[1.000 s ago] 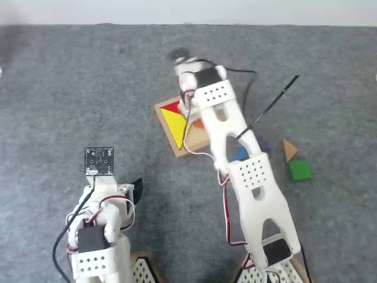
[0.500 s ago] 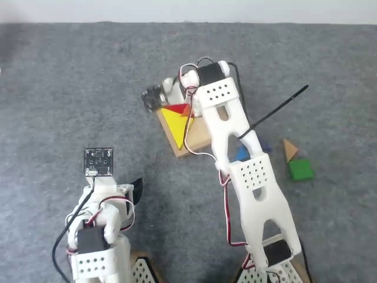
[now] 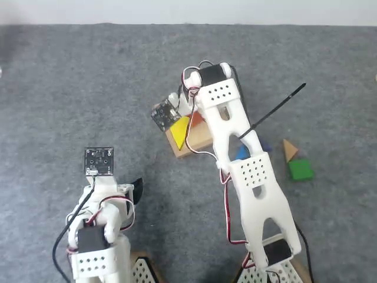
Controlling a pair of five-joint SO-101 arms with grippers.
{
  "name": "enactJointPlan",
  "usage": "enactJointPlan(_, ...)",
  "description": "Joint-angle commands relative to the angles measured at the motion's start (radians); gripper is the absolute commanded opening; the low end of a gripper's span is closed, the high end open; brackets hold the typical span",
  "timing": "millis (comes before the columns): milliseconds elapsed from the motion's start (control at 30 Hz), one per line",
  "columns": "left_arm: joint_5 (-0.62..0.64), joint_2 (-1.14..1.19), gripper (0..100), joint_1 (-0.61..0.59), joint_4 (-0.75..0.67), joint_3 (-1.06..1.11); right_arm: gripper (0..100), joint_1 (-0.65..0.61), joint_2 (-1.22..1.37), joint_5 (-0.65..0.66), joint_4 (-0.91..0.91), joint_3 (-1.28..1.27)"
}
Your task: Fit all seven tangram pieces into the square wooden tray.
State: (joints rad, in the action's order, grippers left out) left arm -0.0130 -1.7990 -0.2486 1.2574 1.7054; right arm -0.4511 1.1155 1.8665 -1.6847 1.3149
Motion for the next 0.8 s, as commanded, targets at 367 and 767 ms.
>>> enactJointPlan(367, 0.008, -0.021, 27, 0.000, 0.005, -0.022, 0.9, 0.035, -0.013, 0.100, -0.096, 0.046)
enactJointPlan(767, 0.008, -0.021, 27, 0.000, 0.005, -0.022, 13.3, 0.033, -0.015, -0.008, -0.096, 0.052)
